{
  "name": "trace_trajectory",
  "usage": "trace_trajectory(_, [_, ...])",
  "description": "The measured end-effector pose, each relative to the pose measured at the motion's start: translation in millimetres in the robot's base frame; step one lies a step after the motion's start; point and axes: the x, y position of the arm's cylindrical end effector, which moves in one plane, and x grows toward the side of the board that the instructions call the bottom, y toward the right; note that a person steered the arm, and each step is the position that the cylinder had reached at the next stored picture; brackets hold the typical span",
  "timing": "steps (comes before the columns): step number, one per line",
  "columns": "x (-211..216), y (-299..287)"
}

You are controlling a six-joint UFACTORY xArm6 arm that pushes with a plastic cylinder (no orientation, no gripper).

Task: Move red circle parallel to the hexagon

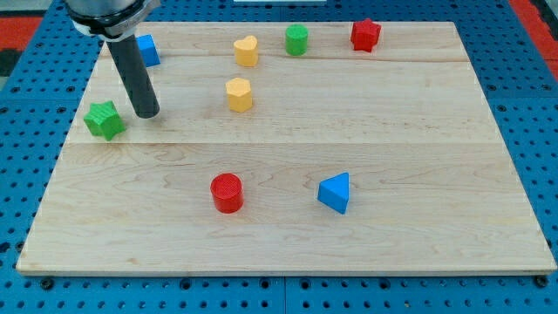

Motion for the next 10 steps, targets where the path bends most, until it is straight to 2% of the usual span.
trace_trajectory(2, [7,26])
trace_trajectory(3, [65,27])
trace_trajectory(4, [146,38])
trace_trajectory(5, [172,102])
trace_trajectory(6, [112,137])
trace_trajectory(7, [94,194])
trace_trajectory(10, [97,125])
